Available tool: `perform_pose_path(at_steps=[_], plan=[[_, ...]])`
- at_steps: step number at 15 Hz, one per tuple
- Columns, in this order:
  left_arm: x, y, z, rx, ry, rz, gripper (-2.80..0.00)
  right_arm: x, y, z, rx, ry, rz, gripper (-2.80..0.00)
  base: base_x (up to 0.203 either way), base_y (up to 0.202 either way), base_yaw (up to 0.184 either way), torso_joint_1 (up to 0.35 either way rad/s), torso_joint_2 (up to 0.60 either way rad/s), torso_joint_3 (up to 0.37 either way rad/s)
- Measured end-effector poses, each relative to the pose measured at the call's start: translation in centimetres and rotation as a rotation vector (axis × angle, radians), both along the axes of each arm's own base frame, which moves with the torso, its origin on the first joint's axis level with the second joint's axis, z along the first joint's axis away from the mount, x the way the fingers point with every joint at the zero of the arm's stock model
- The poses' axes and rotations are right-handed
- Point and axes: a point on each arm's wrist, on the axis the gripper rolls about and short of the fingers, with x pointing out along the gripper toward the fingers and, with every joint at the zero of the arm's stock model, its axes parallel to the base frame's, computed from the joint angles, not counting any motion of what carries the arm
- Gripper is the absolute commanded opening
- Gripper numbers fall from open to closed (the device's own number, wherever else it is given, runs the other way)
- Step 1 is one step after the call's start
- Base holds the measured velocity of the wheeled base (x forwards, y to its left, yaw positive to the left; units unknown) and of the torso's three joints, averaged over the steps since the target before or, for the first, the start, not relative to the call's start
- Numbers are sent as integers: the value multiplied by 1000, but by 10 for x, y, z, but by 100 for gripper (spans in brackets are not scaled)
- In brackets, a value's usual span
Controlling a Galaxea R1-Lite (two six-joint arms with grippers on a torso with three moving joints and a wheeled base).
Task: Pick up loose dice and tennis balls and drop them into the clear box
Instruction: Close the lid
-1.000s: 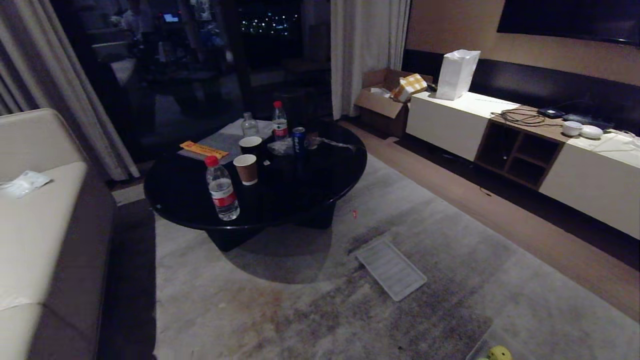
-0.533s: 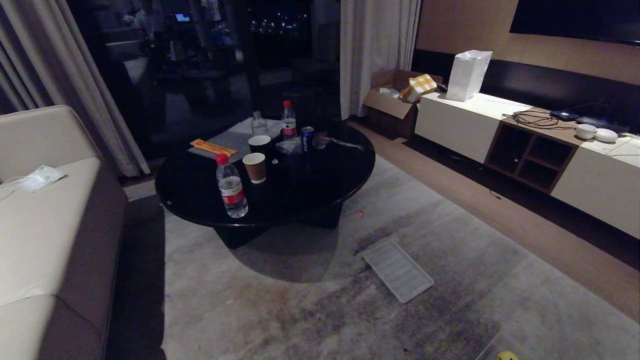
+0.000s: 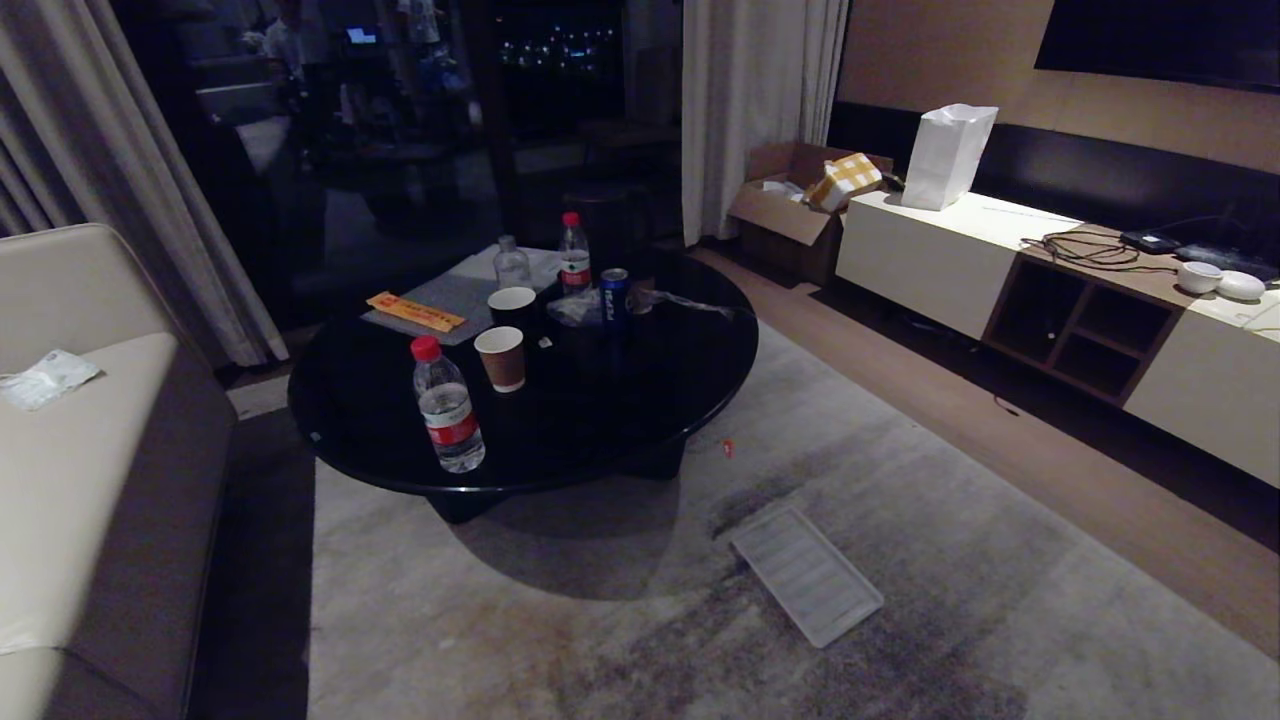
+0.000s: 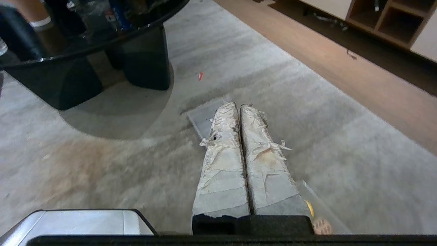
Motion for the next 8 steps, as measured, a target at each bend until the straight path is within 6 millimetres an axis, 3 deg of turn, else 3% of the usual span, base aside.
perform_pose_path(at_steps=[6, 8], plan=[[0, 0, 0, 0, 0, 0, -280, 0, 0, 0, 0, 0, 0, -280, 178, 0, 2, 4, 1, 3], [0, 0, 0, 0, 0, 0, -280, 0, 0, 0, 0, 0, 0, -280, 44, 0, 0, 3, 5, 0]])
